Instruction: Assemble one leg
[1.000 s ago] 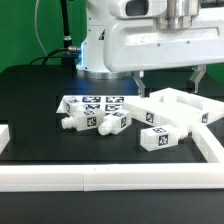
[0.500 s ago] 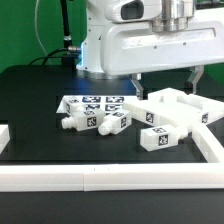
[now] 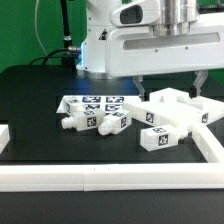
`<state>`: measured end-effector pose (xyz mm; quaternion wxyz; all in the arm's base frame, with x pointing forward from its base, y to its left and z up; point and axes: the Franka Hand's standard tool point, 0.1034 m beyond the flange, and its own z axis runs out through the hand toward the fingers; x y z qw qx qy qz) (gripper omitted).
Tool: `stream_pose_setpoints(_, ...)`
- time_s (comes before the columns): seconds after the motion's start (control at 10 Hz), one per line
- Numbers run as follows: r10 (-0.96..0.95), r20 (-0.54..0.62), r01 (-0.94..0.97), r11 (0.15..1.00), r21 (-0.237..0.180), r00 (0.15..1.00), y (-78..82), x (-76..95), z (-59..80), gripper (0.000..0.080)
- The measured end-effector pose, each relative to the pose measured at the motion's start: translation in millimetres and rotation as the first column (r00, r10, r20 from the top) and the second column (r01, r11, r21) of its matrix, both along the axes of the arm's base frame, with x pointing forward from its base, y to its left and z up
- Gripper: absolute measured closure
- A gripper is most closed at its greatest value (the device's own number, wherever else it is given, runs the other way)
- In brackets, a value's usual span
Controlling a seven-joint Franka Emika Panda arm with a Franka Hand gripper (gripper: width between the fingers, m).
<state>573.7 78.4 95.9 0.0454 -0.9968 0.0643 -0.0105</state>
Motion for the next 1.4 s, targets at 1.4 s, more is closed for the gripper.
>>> stream_pose_setpoints(1.4, -0.809, -0.163, 0.824, 0.565, 0.045, 0.564, -1.6, -6.1, -43.2, 0.015)
